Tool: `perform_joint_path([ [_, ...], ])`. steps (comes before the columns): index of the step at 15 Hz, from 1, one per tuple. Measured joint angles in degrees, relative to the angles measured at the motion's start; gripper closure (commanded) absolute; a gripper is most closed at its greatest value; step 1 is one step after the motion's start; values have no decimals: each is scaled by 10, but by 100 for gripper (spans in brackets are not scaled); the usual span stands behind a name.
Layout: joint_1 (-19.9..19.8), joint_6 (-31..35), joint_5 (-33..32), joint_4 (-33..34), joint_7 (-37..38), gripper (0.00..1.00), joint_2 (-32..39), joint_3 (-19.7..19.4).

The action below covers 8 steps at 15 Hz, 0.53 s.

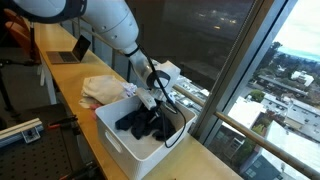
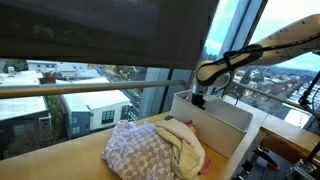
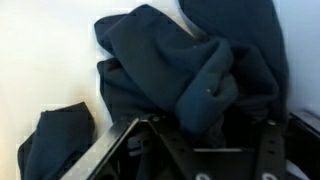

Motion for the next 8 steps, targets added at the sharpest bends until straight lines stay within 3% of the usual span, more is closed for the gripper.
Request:
perform_joint_path([
  [3,-5,-22,4,14,1,99,-9,0],
  [8,-34,-68,42,51,-1,96,-84,5],
])
